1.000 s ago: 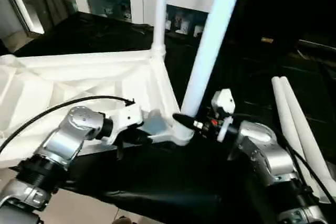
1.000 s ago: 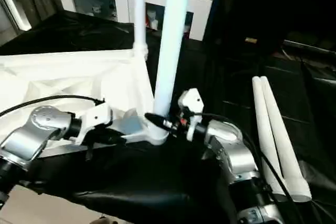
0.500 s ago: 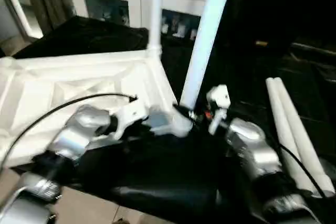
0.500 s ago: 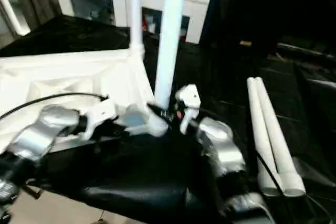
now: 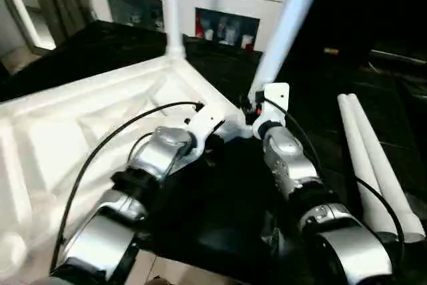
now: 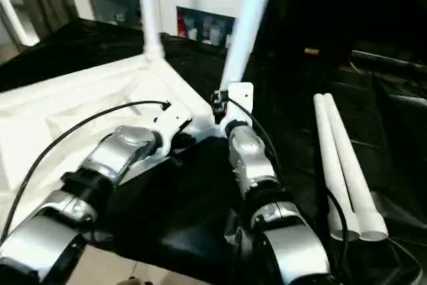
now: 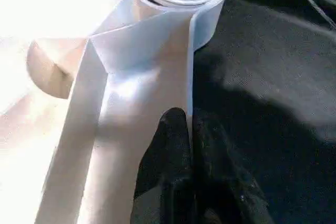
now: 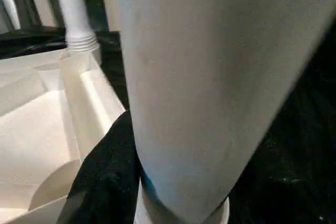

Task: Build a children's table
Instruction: Rotate table base

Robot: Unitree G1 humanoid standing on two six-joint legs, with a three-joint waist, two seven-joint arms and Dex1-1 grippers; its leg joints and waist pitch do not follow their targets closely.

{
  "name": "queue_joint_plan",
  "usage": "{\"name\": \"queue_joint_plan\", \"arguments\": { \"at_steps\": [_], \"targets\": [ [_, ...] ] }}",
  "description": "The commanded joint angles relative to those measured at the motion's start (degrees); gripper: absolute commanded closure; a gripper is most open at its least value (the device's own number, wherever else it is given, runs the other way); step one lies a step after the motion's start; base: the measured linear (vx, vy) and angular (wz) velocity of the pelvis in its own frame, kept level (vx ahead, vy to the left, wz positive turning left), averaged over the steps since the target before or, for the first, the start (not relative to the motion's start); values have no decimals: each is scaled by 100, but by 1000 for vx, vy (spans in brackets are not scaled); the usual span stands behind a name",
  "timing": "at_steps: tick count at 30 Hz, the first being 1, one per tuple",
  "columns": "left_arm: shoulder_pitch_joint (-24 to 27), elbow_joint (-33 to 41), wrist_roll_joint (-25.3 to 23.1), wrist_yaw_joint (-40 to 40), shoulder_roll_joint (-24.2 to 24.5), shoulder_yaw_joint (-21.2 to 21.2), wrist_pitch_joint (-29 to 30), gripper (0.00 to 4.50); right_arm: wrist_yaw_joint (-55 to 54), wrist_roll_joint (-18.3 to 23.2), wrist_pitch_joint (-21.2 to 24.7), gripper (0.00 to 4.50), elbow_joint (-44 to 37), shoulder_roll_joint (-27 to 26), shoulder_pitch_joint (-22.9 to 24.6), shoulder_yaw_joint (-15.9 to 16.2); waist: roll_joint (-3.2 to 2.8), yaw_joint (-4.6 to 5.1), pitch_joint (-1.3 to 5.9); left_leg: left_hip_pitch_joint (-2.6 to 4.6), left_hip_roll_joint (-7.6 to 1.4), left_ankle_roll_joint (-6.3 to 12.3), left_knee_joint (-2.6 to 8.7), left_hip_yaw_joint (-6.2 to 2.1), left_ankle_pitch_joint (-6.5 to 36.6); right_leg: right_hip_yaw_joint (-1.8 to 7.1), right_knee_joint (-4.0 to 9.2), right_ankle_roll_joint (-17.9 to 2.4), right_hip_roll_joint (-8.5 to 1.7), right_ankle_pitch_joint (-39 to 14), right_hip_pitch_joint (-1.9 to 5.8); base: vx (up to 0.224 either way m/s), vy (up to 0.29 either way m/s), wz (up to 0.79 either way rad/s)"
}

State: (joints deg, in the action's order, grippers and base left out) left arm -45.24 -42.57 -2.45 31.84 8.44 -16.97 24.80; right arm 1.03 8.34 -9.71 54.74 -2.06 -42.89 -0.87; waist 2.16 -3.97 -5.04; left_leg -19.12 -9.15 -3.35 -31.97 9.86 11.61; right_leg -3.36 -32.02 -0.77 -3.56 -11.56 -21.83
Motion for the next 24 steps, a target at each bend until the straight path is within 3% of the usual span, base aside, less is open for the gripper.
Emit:
{"name": "queue_joint_plan", "arguments": {
  "at_steps": [1,3,4,10,12,14,15,16,18,20,22,23,24],
  "targets": [
    [-38,-256,-243,-485,107,154,37,450,-91,-62,327,263,765,-70,383,-12,-53,26,196,30,-415,-49,543,-256,2468,310,496,-604,-607,-2940,31,0,0,0],
    [-47,-290,-261,-471,118,148,40,450,-103,-56,295,263,821,-94,375,-34,-63,16,189,43,-419,-26,526,-210,2304,340,475,-757,-604,-2644,3,0,0,0],
    [-70,-357,-267,-484,110,158,31,450,-129,-48,248,263,933,-130,339,-83,-56,22,165,56,-408,-20,521,-206,2384,335,488,-785,-607,-2829,-8,0,0,0],
    [-42,-311,-212,-166,130,78,-31,450,-31,-26,183,264,1118,-206,247,-196,-78,58,127,117,-409,-89,539,-256,2931,290,580,-551,-598,-3528,-68,0,0,0],
    [18,-177,-199,89,181,-18,-102,450,193,-22,208,264,1110,-194,207,-171,-69,70,132,103,-413,-92,550,-276,2988,282,587,-499,-612,-3629,-55,0,0,0],
    [147,127,-244,518,361,-223,-239,450,557,-45,279,264,1011,-115,153,-79,-70,68,152,33,-445,-58,580,-303,2837,314,553,-525,-658,-3518,-13,0,0,0],
    [237,328,-254,772,506,-323,-213,450,914,-111,366,264,954,-15,112,34,-68,69,177,-43,-464,-37,592,-302,2530,330,490,-642,-667,-3153,43,0,0,0],
    [391,648,-248,1258,771,-486,-390,450,1490,-208,527,264,825,162,73,226,-81,57,199,-71,-492,0,588,-291,2211,330,436,-797,-648,-2642,84,0,0,0],
    [492,865,-207,1573,958,-552,-434,450,1948,-222,704,264,710,294,58,333,-61,86,214,-113,-486,53,568,-237,1970,342,390,-928,-644,-2245,97,0,0,0],
    [699,1364,-71,2184,1360,-642,-442,450,2906,-268,1010,264,389,608,89,609,-66,96,232,-131,-485,172,533,-200,1486,337,317,-1148,-638,-1677,168,69,-26,-5],
    [746,1489,-31,2312,1452,-656,-386,450,3139,-286,1061,264,311,682,101,674,-72,95,234,-82,-476,267,471,-133,1199,351,286,-1349,-618,-1281,116,86,-34,-2],
    [868,1825,82,2671,1714,-677,-371,450,3806,-299,1260,264,50,913,152,872,-87,77,264,-52,-473,274,446,-131,1133,347,242,-1412,-598,-1083,121,105,-37,2],
    [892,1893,109,2746,1765,-679,-368,450,3932,-308,1287,264,0,960,162,914,-70,93,273,-76,-482,320,449,-130,944,343,205,-1481,-596,-823,164,105,-37,2]
  ]
}}
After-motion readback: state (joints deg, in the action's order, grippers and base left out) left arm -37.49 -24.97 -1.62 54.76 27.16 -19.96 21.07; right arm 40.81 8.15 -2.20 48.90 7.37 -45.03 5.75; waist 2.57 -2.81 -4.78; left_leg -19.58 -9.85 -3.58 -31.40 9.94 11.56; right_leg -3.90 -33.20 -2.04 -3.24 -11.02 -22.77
